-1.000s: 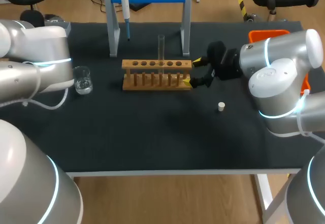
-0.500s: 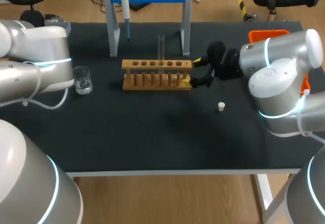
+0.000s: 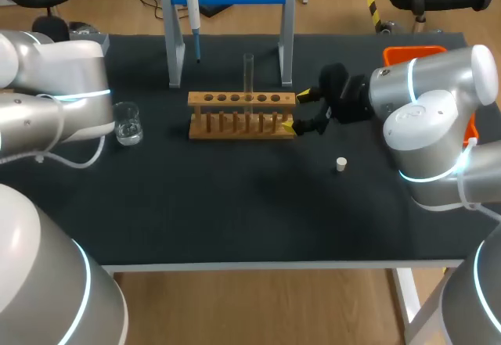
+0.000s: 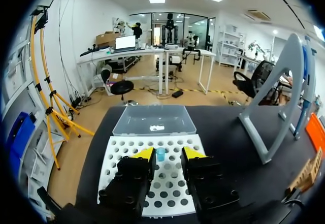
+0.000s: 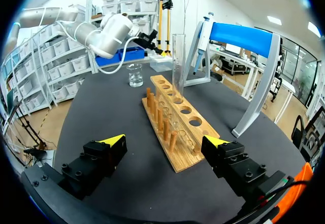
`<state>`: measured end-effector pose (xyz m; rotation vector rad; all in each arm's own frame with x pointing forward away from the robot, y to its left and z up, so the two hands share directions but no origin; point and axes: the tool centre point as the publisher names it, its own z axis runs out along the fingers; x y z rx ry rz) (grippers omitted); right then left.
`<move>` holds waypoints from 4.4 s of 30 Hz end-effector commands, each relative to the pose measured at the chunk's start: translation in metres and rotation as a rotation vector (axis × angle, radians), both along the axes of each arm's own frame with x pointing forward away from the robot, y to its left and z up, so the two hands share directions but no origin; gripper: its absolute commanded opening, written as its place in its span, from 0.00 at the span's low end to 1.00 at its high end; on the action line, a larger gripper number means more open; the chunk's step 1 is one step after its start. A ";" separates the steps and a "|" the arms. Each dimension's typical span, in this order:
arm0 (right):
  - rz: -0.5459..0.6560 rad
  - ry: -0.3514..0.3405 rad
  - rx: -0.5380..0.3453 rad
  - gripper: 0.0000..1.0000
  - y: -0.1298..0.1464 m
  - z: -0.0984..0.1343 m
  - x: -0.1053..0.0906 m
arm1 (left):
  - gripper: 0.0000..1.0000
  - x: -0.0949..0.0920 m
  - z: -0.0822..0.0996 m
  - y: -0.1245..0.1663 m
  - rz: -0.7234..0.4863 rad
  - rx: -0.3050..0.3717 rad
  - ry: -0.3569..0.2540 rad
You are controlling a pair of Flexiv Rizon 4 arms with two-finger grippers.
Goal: Invert the test tube, pick up the pipette, mount the tip to pipette, aspirate from beaker and dispense into the tube, eject the tip, return the pipette, and cap with the stopper.
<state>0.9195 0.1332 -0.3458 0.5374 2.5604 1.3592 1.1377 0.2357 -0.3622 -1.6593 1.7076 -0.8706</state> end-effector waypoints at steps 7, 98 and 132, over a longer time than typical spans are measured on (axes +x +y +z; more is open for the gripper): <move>0.002 0.003 -0.002 1.00 -0.001 0.001 0.000 | 0.16 0.002 -0.002 0.002 0.008 0.002 0.012; 0.002 0.003 -0.002 1.00 -0.001 0.001 0.000 | 0.00 0.011 0.006 0.005 -0.009 0.054 0.004; 0.002 0.003 -0.002 1.00 -0.001 0.001 0.000 | 0.00 0.000 0.076 0.004 0.018 0.118 -0.102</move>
